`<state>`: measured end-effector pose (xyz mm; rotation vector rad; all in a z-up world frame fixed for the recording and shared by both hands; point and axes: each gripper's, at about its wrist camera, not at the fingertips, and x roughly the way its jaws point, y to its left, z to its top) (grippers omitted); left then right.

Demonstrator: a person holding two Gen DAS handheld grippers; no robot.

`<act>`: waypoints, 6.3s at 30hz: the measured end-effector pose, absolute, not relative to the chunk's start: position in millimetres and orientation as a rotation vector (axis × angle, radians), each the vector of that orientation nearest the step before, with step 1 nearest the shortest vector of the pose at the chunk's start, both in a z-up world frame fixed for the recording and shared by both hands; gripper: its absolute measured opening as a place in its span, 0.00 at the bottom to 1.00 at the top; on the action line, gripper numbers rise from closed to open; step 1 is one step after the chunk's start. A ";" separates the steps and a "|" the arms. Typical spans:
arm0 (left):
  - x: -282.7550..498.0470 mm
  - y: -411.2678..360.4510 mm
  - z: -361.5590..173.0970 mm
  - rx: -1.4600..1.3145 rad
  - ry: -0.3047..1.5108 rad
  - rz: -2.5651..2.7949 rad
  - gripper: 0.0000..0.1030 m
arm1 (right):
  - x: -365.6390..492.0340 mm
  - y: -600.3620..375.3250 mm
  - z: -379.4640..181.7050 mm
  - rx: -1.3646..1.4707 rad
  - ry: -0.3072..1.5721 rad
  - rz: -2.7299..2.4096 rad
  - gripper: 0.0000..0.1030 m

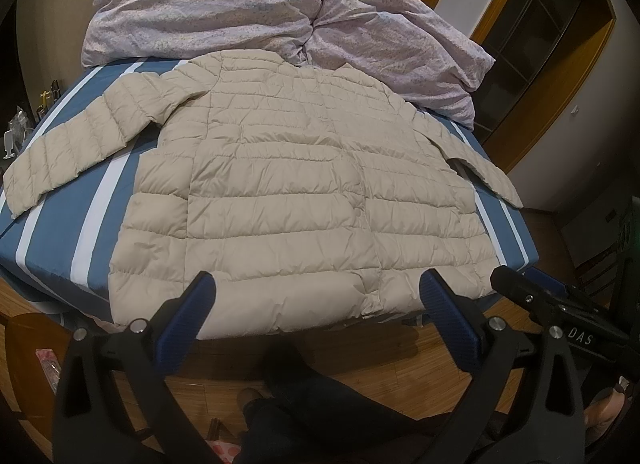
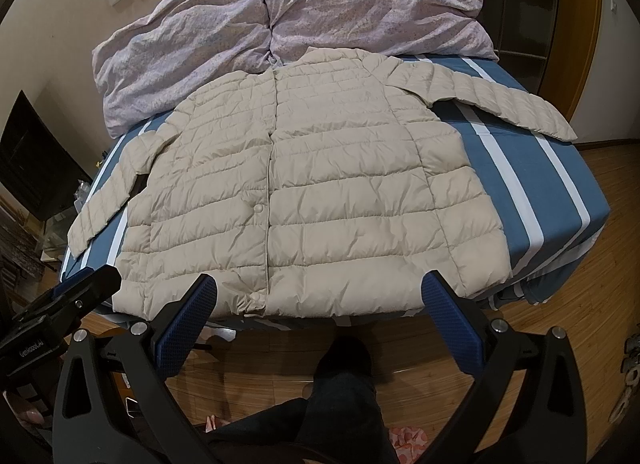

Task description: Fold large clothes

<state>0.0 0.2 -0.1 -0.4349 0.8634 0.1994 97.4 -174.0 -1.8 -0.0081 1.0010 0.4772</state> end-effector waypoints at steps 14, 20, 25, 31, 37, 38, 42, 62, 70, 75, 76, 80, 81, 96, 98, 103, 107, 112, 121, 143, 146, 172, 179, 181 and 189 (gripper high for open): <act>17.0 12.5 -8.1 -0.449 0.897 0.205 0.98 | 121.8 -169.4 -7.8 -0.004 1.024 0.461 0.99; 37.3 20.5 -15.2 -0.426 0.920 0.240 0.98 | 138.3 -171.8 -15.1 0.011 1.035 0.440 0.99; 60.2 24.9 -23.6 -0.378 0.947 0.259 0.98 | 164.4 -178.9 -23.0 0.043 1.051 0.412 0.99; 93.2 32.8 -34.2 -0.328 0.972 0.277 0.98 | 207.9 -197.3 -38.8 0.107 1.089 0.351 0.99; 128.3 46.8 -46.8 -0.317 0.995 0.295 0.98 | 263.1 -225.9 -49.5 0.148 1.073 0.239 0.99; 133.2 49.1 -47.9 -0.316 0.997 0.299 0.98 | 278.5 -235.9 -52.2 0.168 1.072 0.208 0.99; 155.5 65.0 -54.1 -0.317 1.007 0.321 0.98 | 327.7 -272.0 -65.8 0.244 1.086 0.098 0.99; 224.2 113.1 -83.5 -0.327 1.080 0.376 0.98 | 458.1 -471.9 -126.9 0.748 1.061 -0.413 0.62; 230.6 116.1 -86.2 -0.337 1.083 0.376 0.98 | 475.5 -475.0 -133.6 0.689 1.031 -0.446 0.41; 232.8 118.0 -85.5 -0.346 1.079 0.376 0.98 | 475.4 -475.3 -134.0 0.660 1.021 -0.426 0.12; 233.3 118.3 -85.3 -0.349 1.077 0.374 0.98 | 475.5 -474.7 -132.5 0.654 1.014 -0.422 0.10; 233.7 121.4 -84.7 -0.364 1.077 0.371 0.98 | 479.4 -461.7 -113.0 0.570 0.960 -0.379 0.05; 233.6 123.0 -84.7 -0.373 1.078 0.369 0.98 | 481.5 -455.9 -105.9 0.545 0.942 -0.361 0.05; 240.7 144.3 -70.1 -0.509 1.016 0.331 0.97 | 497.3 -254.2 -46.6 0.366 0.885 0.264 0.04; 244.8 149.1 -67.3 -0.544 1.008 0.318 0.95 | 488.6 -218.1 -48.6 0.344 0.907 0.363 0.04; 257.6 164.4 -60.5 -0.669 0.981 0.291 0.94 | 458.7 -129.0 -63.3 0.287 0.991 0.584 0.04; 270.0 171.3 -56.2 -0.708 0.967 0.286 0.94 | 441.2 -82.3 -77.9 0.229 1.046 0.673 0.04; 284.6 170.8 -53.8 -0.716 0.970 0.262 0.91 | 419.9 -49.8 -93.3 0.203 1.119 0.736 0.04; 314.1 167.5 -49.8 -0.781 0.969 0.196 0.79 | 392.3 -5.5 -95.8 0.111 1.162 0.863 0.04; 350.7 158.8 -75.8 -0.573 1.081 0.309 0.07 | 366.5 -27.1 -87.1 0.022 1.036 0.811 0.52; 347.7 161.9 -79.3 -0.533 1.089 0.333 0.09 | 372.6 -32.0 -90.8 -0.045 1.007 0.724 0.52; 115.8 287.3 -35.0 -0.559 1.011 0.740 0.44 | 317.7 -33.6 -82.0 -0.174 0.982 0.625 0.85; 7.6 340.9 -41.6 -0.643 1.005 0.970 0.44 | 277.6 -19.7 -80.5 -0.194 0.989 0.677 0.85; -14.2 352.6 -43.4 -0.669 1.000 1.022 0.44 | 268.0 -15.7 -79.2 -0.206 0.986 0.691 0.85; -79.2 388.4 -56.9 -0.816 0.955 1.178 0.44 | 247.8 -9.3 -74.3 -0.230 0.972 0.704 0.85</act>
